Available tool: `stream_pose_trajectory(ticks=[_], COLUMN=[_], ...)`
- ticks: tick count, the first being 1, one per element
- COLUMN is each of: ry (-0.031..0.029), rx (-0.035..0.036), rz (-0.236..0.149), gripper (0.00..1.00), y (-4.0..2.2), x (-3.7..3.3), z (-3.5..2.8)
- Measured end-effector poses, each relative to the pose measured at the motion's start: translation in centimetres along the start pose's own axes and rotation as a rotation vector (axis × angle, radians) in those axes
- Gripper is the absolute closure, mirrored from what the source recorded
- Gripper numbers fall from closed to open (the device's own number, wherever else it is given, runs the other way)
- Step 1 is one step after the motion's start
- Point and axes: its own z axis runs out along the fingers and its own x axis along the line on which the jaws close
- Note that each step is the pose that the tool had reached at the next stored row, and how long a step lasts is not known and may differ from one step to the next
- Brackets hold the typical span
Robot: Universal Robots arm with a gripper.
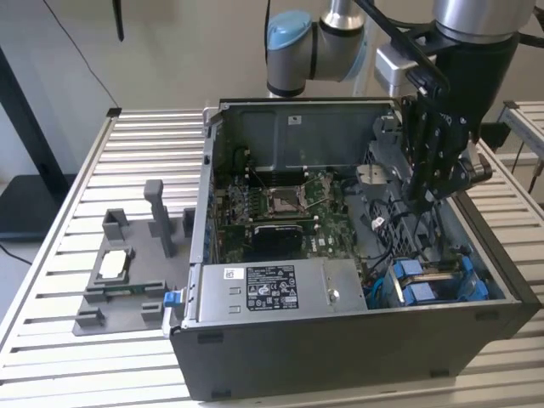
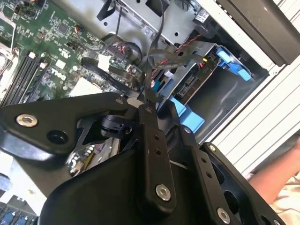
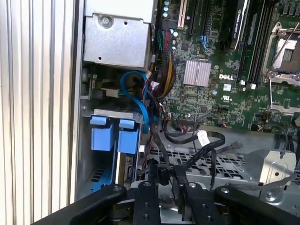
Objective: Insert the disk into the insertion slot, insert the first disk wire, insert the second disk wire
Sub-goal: 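Insert the second disk wire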
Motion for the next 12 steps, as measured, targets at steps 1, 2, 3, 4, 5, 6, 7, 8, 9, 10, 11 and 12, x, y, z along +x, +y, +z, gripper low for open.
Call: stream_pose_trajectory(ticks=[1,2,3,4,5,6,7,8,9,10,11,12], ry=[0.0002,0.0002,0.0001,-0.0001,-0.0003,-0.0002,0.0000,0.0000,-0.0001,0.0000,-0.0001,-0.0004], rx=[0.0020,0.0033,0.0043,0.0048,0.0050,0.0051,0.0051,0.0051,0.0051,0.0046,0.0033,0.0011], rz=[-0.001,-0.002,-0.003,-0.003,-0.003,-0.003,-0.003,-0.003,-0.003,-0.003,-0.003,-0.003], gripper=[0.75,0.81,0.81,0.84,0.84,0.84,0.84,0.84,0.84,0.84,0.84,0.84], y=[0.03,0.05,0.06,0.07,0.08,0.09,0.11,0.12,0.13,0.14,0.13,0.12], x=[0.00,0.00,0.00,0.01,0.05,0.11,0.18,0.28,0.39,0.51,0.61,0.72], z=[0.01,0.02,0.02,0.03,0.04,0.04,0.04,0.04,0.06,0.08,0.11,0.14])
